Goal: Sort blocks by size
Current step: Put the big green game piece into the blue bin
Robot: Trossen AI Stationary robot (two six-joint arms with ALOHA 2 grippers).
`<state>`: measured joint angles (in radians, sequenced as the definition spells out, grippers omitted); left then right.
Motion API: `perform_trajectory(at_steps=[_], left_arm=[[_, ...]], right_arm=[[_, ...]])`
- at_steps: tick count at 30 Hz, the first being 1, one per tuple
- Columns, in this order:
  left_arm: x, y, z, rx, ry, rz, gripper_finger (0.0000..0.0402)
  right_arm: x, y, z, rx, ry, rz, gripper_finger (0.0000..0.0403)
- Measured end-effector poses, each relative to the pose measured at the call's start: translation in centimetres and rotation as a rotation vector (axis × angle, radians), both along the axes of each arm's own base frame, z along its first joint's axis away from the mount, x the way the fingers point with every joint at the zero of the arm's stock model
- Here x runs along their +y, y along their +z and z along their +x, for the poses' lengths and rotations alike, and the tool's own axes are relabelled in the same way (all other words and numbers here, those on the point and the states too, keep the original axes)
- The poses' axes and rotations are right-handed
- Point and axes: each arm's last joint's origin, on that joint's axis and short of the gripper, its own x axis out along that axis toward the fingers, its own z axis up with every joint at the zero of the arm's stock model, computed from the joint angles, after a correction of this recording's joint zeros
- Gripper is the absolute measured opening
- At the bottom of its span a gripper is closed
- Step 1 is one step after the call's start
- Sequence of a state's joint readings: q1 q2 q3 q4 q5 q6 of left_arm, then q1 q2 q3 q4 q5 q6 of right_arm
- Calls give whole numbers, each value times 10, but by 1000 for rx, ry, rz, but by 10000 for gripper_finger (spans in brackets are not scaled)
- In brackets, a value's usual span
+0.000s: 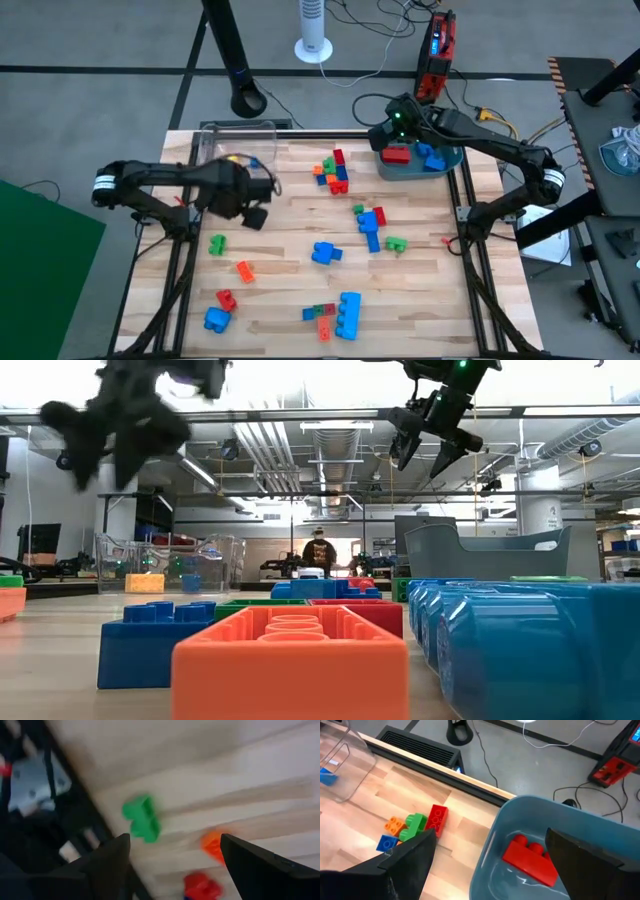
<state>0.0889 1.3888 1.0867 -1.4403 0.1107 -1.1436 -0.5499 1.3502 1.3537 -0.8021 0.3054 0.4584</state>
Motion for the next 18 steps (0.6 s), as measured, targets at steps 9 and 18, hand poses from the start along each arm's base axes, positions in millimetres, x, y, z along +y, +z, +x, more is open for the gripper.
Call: perform_trajectory(at_steps=[9,18], left_arm=[[-7,-64,-28,163,42,-49,295],[-13,-87,-36,148,49,-71,295]], right_arm=[[0,0,0,7,12,-3,363],[1,0,1,-3,29,12,363]])
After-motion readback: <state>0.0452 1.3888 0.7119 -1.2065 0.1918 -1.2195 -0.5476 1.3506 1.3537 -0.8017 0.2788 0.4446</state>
